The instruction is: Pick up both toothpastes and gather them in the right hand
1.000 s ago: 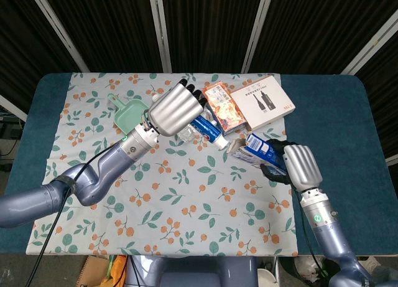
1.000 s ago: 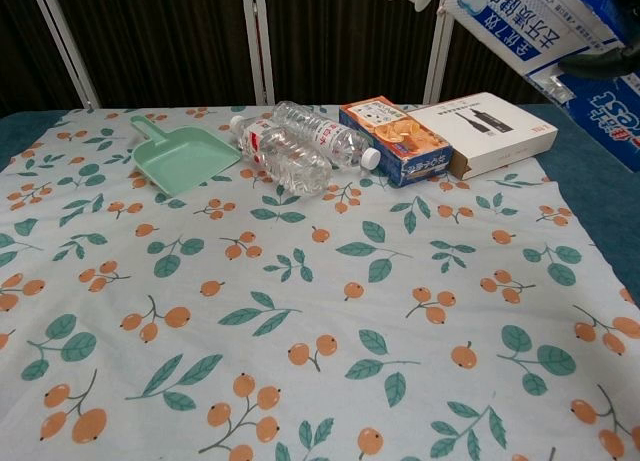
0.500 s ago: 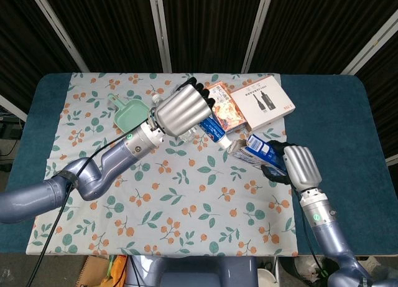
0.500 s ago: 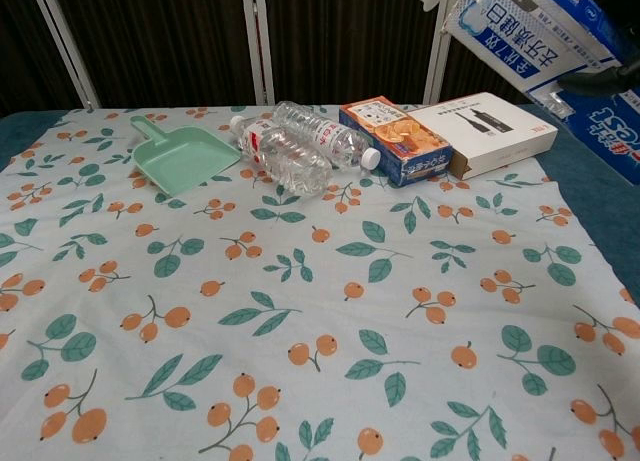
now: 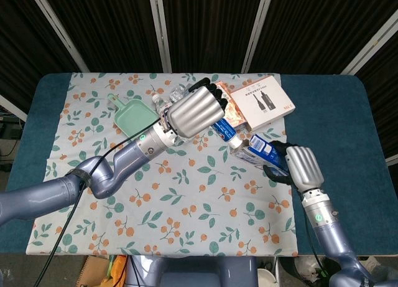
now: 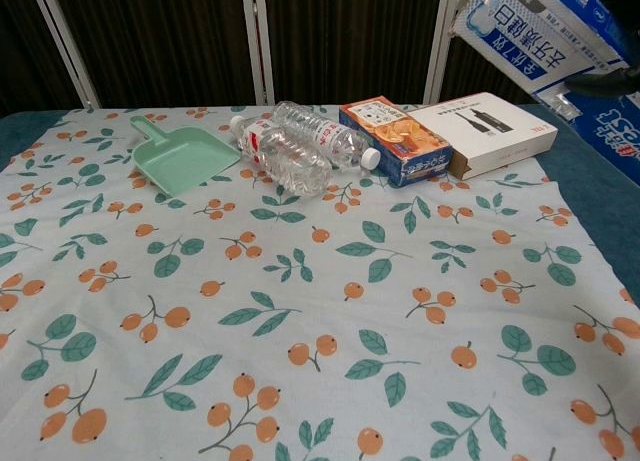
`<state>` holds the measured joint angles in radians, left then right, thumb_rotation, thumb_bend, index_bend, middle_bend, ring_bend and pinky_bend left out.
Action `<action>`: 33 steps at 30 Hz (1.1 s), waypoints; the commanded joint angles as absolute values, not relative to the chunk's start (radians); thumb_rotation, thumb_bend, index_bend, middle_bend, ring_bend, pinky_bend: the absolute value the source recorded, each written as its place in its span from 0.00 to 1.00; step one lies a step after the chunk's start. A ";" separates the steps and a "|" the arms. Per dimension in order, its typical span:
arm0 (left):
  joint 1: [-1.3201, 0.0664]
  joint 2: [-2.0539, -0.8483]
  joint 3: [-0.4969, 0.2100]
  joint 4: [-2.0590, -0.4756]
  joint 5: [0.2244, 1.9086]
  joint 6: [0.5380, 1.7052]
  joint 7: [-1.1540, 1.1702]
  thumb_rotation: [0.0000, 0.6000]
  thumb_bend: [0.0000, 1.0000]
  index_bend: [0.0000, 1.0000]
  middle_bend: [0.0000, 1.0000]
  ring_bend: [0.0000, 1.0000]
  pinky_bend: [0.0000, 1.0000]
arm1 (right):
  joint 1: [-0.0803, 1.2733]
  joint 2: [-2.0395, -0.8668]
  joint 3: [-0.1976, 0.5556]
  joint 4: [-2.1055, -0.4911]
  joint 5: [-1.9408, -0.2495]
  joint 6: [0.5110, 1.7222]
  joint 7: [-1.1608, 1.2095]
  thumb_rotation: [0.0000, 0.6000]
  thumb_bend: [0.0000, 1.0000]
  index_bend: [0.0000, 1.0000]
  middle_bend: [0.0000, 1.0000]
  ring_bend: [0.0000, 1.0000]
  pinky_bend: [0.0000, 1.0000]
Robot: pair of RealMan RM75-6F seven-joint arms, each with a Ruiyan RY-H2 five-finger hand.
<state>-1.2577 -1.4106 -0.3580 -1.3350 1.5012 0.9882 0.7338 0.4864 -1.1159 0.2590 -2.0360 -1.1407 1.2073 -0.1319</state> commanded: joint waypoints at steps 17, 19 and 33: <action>-1.336 -1.506 -0.335 -1.263 1.540 1.001 0.769 1.00 0.44 0.72 0.75 0.67 0.70 | 0.489 -1.117 0.262 -2.025 -1.131 1.197 -0.102 1.00 0.36 0.52 0.54 0.48 0.47; -1.348 -1.509 -0.323 -1.252 1.565 1.002 0.766 1.00 0.44 0.72 0.75 0.67 0.70 | 0.488 -1.115 0.264 -2.025 -1.129 1.198 -0.095 1.00 0.36 0.52 0.54 0.48 0.47; -1.468 -1.517 -0.242 -1.137 1.802 1.035 0.668 1.00 0.44 0.71 0.73 0.65 0.68 | 0.474 -1.100 0.291 -2.027 -1.087 1.187 0.006 1.00 0.36 0.52 0.54 0.48 0.47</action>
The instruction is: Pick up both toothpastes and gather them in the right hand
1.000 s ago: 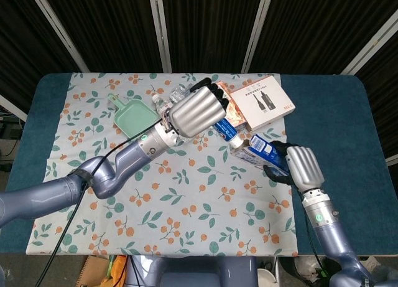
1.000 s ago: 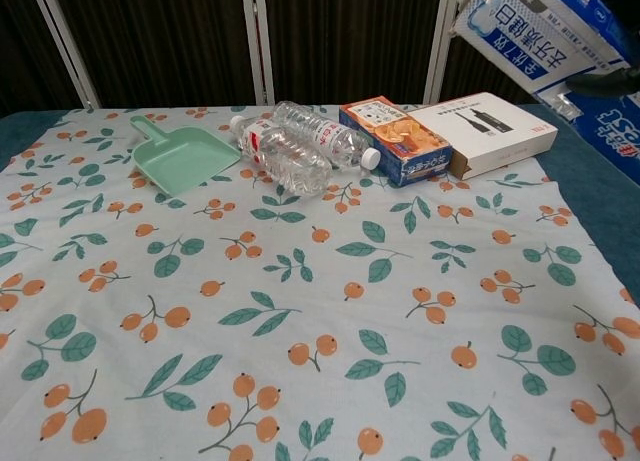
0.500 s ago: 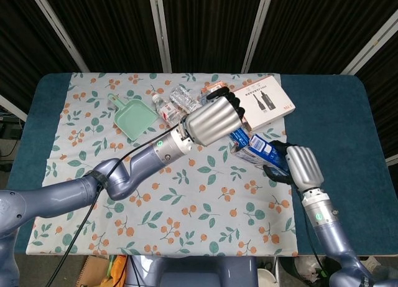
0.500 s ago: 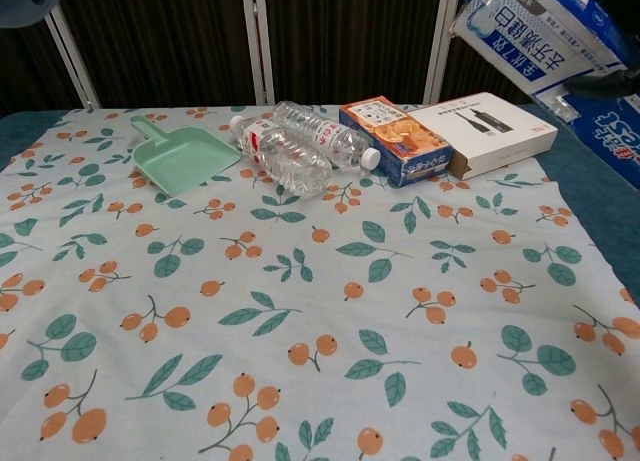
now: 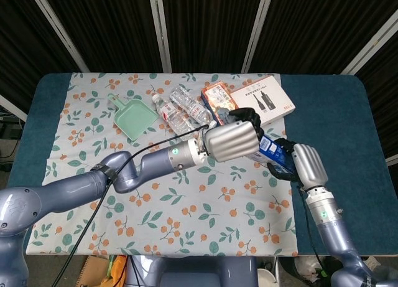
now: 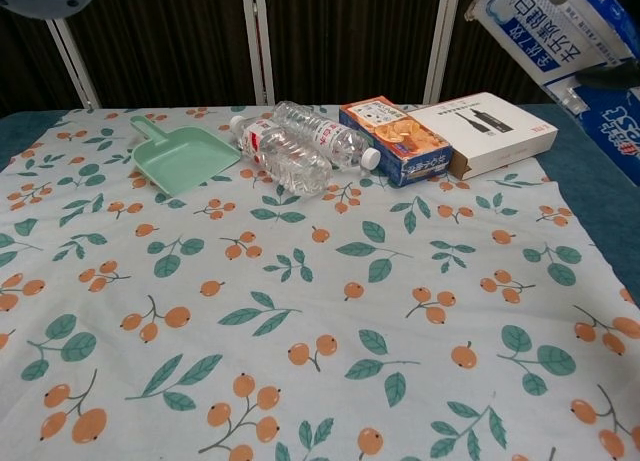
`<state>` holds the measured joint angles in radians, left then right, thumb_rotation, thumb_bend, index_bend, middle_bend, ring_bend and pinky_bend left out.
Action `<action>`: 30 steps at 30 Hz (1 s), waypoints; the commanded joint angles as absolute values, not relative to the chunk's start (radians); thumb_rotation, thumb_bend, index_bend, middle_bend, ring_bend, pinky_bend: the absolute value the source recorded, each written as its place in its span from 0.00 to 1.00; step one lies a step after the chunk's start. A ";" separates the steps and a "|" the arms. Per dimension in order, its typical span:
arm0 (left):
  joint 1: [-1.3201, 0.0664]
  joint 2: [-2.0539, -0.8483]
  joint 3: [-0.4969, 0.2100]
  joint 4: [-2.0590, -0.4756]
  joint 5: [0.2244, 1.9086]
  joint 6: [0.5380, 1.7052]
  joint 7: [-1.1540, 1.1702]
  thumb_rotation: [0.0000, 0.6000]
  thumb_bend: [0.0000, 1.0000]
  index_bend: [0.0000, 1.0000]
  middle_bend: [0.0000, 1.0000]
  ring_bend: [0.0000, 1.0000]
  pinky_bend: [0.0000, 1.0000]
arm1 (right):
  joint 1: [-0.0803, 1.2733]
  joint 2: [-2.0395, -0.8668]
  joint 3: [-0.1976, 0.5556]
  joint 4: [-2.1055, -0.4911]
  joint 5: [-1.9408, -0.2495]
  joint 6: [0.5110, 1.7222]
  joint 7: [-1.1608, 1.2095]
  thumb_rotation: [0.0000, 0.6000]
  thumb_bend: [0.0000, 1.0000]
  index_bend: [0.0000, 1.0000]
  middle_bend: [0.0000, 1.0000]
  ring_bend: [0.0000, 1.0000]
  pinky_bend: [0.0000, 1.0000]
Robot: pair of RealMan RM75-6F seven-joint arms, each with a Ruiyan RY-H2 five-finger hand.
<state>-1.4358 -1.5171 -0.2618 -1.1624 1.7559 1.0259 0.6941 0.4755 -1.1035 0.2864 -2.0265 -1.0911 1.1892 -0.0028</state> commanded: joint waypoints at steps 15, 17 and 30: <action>-1.520 -1.529 -0.221 -1.110 1.847 1.020 0.635 1.00 0.29 0.53 0.51 0.43 0.45 | 0.455 -1.083 0.312 -2.048 -1.062 1.191 0.083 1.00 0.36 0.52 0.54 0.48 0.47; -1.522 -1.534 -0.227 -1.110 1.841 1.021 0.638 1.00 0.21 0.42 0.40 0.33 0.37 | 0.451 -1.085 0.318 -2.049 -1.057 1.198 0.096 1.00 0.36 0.52 0.54 0.48 0.47; -1.492 -1.563 -0.299 -1.136 1.778 1.121 0.666 1.00 0.02 0.15 0.16 0.13 0.25 | 0.405 -1.144 0.394 -2.052 -1.021 1.288 0.283 1.00 0.37 0.52 0.54 0.48 0.47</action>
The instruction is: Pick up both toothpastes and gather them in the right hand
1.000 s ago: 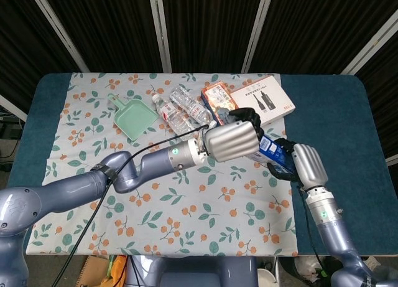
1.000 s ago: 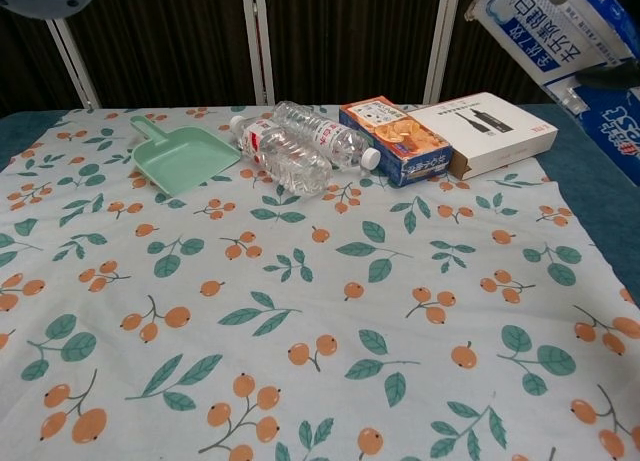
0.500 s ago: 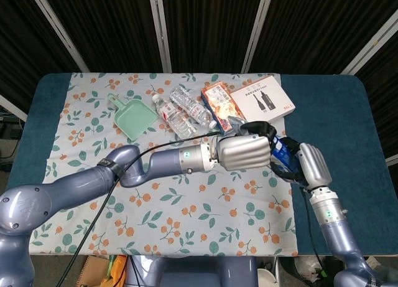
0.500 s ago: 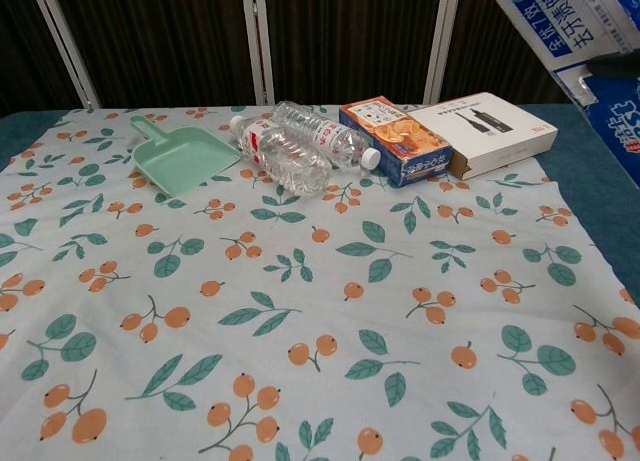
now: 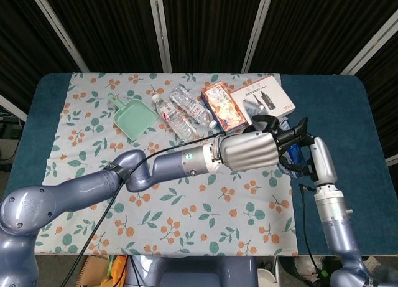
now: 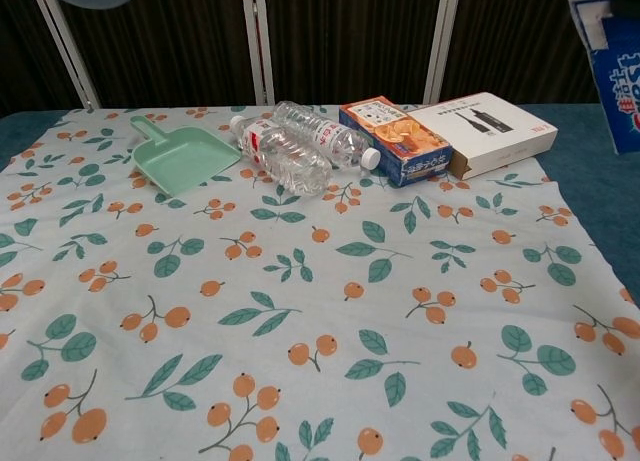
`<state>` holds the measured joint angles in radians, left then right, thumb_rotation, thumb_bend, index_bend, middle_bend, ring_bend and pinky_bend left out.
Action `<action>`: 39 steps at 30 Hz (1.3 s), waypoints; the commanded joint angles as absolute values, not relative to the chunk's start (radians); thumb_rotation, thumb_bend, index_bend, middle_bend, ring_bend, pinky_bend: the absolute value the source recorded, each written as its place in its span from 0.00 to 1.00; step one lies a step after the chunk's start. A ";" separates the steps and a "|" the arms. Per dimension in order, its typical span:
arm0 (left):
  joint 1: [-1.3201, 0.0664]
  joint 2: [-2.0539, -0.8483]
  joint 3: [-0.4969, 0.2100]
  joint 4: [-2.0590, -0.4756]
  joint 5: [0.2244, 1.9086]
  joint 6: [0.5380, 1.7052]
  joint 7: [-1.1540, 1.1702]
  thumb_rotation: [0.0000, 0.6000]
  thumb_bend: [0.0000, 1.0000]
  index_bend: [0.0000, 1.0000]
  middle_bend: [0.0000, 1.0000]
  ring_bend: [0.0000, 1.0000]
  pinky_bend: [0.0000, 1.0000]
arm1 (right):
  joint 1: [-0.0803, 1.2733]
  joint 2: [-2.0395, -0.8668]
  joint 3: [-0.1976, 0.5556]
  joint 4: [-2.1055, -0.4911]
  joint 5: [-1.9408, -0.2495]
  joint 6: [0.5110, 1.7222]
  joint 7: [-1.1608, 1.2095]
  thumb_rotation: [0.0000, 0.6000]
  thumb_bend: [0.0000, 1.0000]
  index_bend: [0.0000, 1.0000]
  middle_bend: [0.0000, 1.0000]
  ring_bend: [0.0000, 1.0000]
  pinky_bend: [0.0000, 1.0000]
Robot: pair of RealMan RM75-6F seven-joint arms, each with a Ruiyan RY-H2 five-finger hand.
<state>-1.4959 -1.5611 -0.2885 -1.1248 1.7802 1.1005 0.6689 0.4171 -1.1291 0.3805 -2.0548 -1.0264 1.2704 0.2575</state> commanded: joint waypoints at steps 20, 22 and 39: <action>-1.283 -1.428 -0.279 -1.437 1.764 1.362 0.632 1.00 0.02 0.14 0.16 0.13 0.25 | 0.325 -1.182 0.411 -1.980 -1.036 1.350 0.431 1.00 0.37 0.52 0.54 0.48 0.47; -1.222 -1.393 -0.255 -1.489 1.746 1.394 0.633 1.00 0.02 0.14 0.16 0.14 0.25 | 0.310 -1.183 0.409 -1.968 -1.058 1.363 0.460 1.00 0.37 0.52 0.54 0.48 0.47; -0.694 -1.245 -0.019 -1.448 1.627 1.684 0.486 1.00 0.02 0.14 0.17 0.14 0.25 | 0.242 -1.451 0.451 -1.736 -1.249 1.682 0.643 1.00 0.37 0.44 0.54 0.42 0.47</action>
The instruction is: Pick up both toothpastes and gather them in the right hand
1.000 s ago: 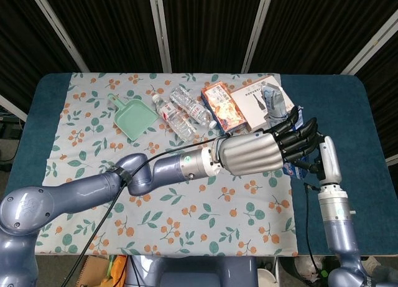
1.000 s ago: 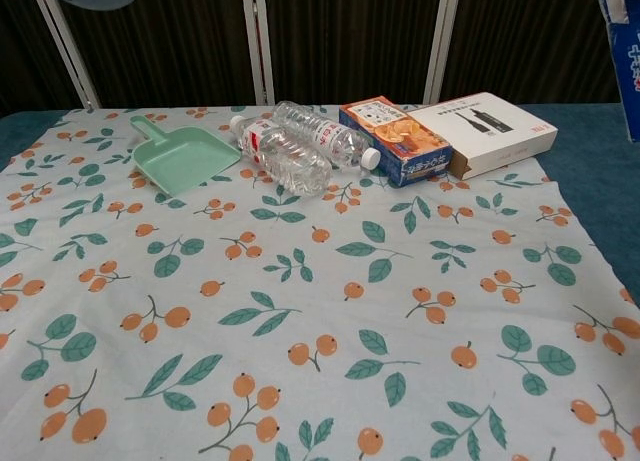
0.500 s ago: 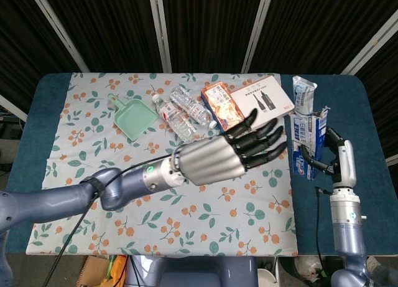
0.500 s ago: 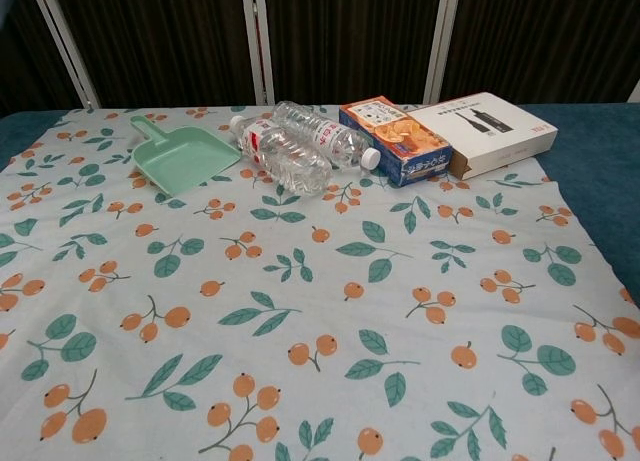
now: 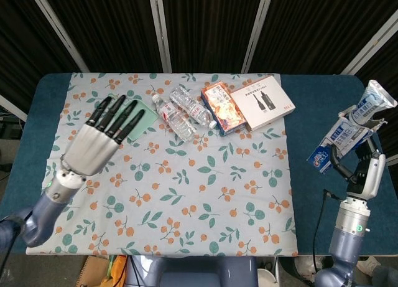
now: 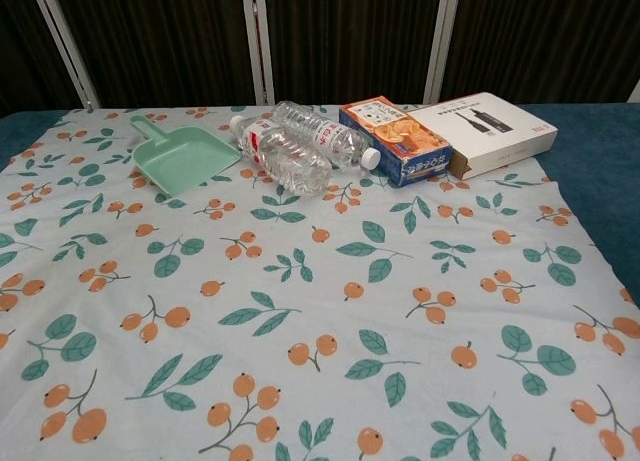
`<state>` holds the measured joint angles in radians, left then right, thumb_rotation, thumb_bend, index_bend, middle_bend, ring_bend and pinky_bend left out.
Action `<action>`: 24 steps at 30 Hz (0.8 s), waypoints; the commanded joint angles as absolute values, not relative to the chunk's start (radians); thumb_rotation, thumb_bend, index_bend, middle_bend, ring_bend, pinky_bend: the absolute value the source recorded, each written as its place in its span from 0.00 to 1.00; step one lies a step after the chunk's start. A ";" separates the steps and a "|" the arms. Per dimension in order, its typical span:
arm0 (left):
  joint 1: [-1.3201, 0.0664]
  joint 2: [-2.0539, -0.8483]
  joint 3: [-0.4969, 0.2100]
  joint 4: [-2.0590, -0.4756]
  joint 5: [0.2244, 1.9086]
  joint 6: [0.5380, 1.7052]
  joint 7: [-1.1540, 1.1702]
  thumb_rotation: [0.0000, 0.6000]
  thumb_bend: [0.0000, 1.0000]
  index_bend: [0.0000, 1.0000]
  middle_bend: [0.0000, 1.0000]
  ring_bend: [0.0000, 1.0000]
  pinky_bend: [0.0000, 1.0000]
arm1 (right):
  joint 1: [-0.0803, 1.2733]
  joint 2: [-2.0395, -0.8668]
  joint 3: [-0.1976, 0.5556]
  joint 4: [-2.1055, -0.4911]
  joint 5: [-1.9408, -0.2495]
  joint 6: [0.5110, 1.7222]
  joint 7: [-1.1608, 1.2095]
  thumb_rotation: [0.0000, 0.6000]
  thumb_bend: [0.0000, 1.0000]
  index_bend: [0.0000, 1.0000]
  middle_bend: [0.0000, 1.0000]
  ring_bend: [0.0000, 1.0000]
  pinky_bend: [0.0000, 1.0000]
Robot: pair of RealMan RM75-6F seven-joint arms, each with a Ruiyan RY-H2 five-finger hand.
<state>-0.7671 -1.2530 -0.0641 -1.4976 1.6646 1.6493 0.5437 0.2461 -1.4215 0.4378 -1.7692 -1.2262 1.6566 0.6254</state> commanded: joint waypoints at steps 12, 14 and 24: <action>-0.416 -1.378 0.102 -1.295 1.524 1.715 0.288 1.00 0.02 0.14 0.16 0.13 0.25 | 0.235 -1.461 0.462 -1.685 -1.241 1.645 0.666 1.00 0.37 0.35 0.47 0.35 0.45; -0.388 -1.388 0.123 -1.271 1.529 1.708 0.275 1.00 0.02 0.14 0.16 0.13 0.25 | 0.234 -1.462 0.466 -1.681 -1.239 1.641 0.669 1.00 0.37 0.35 0.47 0.35 0.45; -0.349 -1.389 0.111 -1.259 1.564 1.690 0.240 1.00 0.02 0.14 0.16 0.14 0.25 | 0.222 -1.479 0.475 -1.680 -1.238 1.644 0.673 1.00 0.39 0.40 0.47 0.38 0.45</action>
<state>-0.3512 -1.3892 0.1134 -1.2602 1.5629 1.6935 0.2424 0.2227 -1.4784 0.4760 -1.6822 -1.2363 1.6455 0.6752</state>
